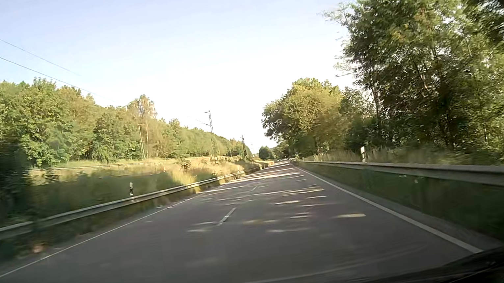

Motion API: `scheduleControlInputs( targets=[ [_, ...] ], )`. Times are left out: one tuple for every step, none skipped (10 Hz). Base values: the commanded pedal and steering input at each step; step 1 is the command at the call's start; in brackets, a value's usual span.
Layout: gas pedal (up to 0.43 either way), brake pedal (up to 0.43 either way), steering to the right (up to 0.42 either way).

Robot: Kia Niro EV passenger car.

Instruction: Follow the waypoints while adhering to traffic rules and regulations

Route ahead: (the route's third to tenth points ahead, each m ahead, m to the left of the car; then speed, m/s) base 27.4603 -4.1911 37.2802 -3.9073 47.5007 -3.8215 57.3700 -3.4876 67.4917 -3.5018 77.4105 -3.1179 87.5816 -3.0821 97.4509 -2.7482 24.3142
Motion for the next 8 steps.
scheduleControlInputs(
  targets=[
    [0.228,0.0,0.002],
    [0.228,0.0,0.002],
    [0.228,0.0,0.002],
    [0.24,0.0,0.002],
    [0.248,0.0,0.002],
    [0.248,0.0,0.002],
    [0.248,0.0,0.001],
    [0.228,0.0,0.0]
  ],
)
